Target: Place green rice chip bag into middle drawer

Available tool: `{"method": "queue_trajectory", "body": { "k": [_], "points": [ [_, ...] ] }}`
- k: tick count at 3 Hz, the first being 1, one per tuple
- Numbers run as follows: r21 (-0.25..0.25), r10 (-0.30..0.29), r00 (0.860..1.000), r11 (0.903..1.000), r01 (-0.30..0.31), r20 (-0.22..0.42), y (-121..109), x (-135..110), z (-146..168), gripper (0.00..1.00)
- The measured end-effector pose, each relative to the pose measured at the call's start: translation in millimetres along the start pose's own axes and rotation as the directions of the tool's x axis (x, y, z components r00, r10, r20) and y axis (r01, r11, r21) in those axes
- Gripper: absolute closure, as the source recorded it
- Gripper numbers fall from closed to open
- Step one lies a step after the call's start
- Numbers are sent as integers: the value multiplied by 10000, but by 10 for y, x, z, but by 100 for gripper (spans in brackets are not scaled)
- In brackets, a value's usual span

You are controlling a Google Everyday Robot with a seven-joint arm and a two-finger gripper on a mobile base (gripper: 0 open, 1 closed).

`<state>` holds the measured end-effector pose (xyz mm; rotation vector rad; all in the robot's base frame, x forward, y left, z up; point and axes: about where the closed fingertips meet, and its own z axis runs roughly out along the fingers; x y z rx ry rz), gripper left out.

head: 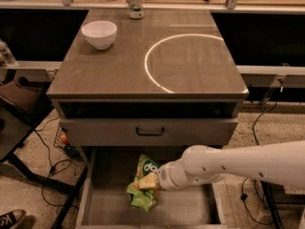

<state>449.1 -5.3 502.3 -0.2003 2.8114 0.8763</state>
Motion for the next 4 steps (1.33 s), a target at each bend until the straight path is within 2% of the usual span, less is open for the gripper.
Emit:
{"method": "queue_trajectory", "body": {
  "k": [3, 4],
  "points": [
    [-19, -17, 10000, 10000, 17, -22, 11, 8, 28, 30],
    [-31, -32, 10000, 10000, 32, -48, 20, 15, 38, 1]
  ]
}}
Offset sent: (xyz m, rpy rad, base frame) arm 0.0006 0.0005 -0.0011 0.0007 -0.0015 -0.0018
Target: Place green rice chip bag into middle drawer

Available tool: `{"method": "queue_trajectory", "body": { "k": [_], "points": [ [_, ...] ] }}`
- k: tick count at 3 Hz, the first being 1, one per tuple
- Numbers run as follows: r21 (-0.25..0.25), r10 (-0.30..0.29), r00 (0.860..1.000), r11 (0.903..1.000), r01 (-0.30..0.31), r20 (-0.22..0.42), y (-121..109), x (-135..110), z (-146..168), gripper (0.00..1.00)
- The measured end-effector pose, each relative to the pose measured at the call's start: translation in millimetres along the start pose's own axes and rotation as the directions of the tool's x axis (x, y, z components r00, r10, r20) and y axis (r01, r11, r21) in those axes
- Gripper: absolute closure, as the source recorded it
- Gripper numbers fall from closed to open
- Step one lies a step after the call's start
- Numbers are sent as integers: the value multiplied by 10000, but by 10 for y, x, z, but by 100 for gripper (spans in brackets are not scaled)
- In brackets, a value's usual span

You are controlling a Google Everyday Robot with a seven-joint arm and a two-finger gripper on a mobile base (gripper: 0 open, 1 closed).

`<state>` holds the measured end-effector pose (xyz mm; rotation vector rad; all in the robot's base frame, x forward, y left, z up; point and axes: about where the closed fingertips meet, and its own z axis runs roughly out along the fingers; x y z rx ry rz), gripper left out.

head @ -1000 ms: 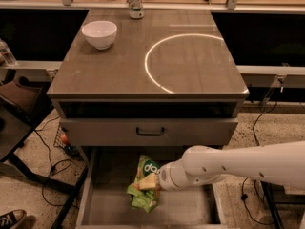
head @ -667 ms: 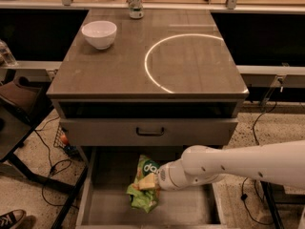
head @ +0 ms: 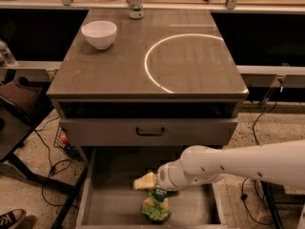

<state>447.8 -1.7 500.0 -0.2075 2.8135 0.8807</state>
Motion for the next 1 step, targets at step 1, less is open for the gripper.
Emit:
{"method": "queue_trajectory", "body": {
  "k": [1],
  "points": [
    [-2, -3, 10000, 10000, 3, -5, 2, 1, 2, 0]
  ]
}}
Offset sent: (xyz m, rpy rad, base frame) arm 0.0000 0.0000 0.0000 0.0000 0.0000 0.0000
